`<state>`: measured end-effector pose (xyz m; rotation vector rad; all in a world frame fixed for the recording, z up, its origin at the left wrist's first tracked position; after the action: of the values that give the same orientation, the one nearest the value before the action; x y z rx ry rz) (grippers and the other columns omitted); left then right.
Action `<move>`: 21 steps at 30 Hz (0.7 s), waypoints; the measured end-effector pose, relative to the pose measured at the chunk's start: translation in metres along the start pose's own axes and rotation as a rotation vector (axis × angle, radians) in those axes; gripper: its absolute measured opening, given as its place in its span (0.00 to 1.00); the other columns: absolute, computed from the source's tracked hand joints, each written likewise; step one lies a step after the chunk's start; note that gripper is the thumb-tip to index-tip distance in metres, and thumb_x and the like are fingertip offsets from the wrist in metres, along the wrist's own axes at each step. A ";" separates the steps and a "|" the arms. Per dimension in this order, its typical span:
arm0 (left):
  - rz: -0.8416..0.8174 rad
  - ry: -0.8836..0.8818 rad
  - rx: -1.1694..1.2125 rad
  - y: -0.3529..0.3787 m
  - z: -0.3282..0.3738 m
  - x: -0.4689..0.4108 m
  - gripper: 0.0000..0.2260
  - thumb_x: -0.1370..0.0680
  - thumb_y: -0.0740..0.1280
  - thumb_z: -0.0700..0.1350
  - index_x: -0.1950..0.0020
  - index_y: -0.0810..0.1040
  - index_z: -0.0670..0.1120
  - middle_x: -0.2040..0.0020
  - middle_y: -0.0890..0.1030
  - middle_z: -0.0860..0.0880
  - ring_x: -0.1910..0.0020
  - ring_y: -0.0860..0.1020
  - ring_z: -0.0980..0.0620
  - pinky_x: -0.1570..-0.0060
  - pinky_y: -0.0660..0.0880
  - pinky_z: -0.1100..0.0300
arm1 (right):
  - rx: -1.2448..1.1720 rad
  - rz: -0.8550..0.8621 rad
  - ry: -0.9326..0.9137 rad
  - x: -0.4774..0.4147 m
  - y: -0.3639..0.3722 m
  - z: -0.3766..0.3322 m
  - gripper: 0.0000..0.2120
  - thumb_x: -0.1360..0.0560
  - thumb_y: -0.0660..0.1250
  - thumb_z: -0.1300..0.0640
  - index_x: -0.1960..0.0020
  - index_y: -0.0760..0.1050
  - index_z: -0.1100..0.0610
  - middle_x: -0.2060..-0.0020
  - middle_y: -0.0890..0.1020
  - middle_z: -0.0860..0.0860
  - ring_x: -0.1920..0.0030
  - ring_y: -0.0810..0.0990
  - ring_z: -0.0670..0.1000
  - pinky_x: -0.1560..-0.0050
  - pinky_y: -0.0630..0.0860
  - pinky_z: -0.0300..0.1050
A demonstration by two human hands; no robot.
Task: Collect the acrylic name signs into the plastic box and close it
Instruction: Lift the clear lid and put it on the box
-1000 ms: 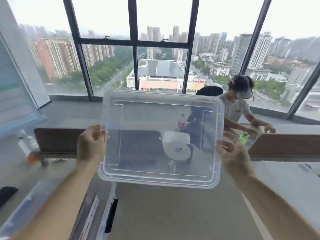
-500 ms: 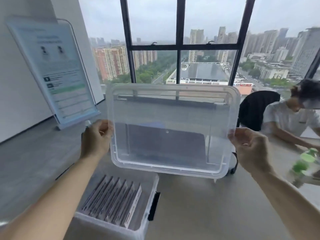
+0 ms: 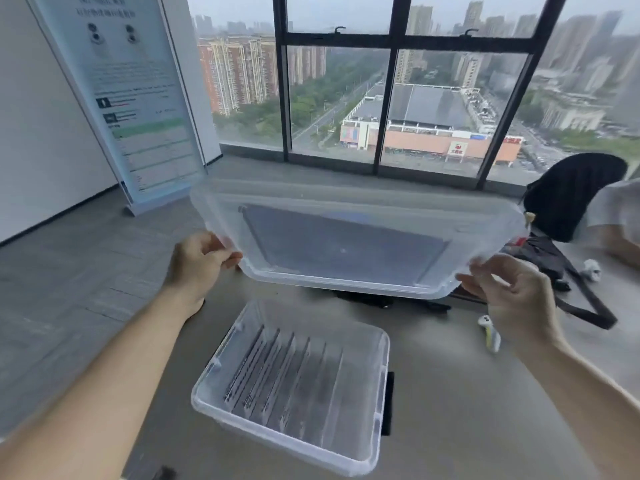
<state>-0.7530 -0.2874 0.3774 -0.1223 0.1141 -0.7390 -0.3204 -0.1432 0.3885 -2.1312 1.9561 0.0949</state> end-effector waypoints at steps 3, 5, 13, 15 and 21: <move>-0.128 -0.041 0.021 -0.015 -0.022 -0.042 0.08 0.21 0.65 0.28 0.53 0.82 0.37 0.51 0.84 0.37 0.58 0.84 0.50 0.56 0.82 0.65 | 0.064 0.001 0.055 0.003 0.029 0.018 0.08 0.23 0.70 0.65 0.56 0.82 0.53 0.64 0.87 0.45 0.58 0.86 0.49 0.66 0.78 0.32; -0.217 -0.078 0.043 -0.025 -0.034 -0.068 0.07 0.21 0.66 0.31 0.50 0.84 0.38 0.48 0.85 0.37 0.56 0.84 0.48 0.57 0.81 0.65 | 0.184 -0.032 0.102 0.009 0.044 0.027 0.24 0.28 0.65 0.76 0.50 0.85 0.48 0.64 0.87 0.42 0.66 0.79 0.50 0.69 0.72 0.36; -0.395 -0.352 0.095 -0.016 -0.054 -0.099 0.04 0.21 0.69 0.37 0.50 0.84 0.42 0.50 0.85 0.44 0.59 0.82 0.50 0.62 0.80 0.59 | -0.118 0.146 0.464 0.018 0.054 0.035 0.10 0.23 0.67 0.56 0.49 0.86 0.57 0.47 0.86 0.54 0.53 0.84 0.55 0.52 0.78 0.49; -0.388 -0.276 -0.063 -0.015 -0.056 -0.100 0.07 0.25 0.76 0.40 0.48 0.83 0.44 0.50 0.83 0.46 0.56 0.81 0.51 0.60 0.76 0.60 | 0.004 0.138 0.484 0.021 0.055 0.038 0.08 0.27 0.74 0.52 0.51 0.86 0.55 0.53 0.88 0.53 0.60 0.84 0.53 0.59 0.82 0.44; -0.399 -0.285 -0.201 -0.022 -0.059 -0.093 0.32 0.34 0.82 0.37 0.31 0.77 0.42 0.45 0.83 0.48 0.47 0.82 0.49 0.40 0.78 0.50 | 0.085 0.091 0.522 0.033 0.061 0.045 0.25 0.38 0.81 0.55 0.42 0.81 0.57 0.50 0.86 0.52 0.50 0.85 0.53 0.51 0.81 0.46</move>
<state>-0.8444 -0.2444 0.3281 -0.4489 -0.1124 -1.0984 -0.3719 -0.1690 0.3296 -2.1638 2.2750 -0.5731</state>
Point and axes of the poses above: each hand's wrist, its own x-axis away from the middle knuckle, its own y-axis out of the palm, z = x × y, the point moved 5 cm from there along -x, towards the middle knuckle
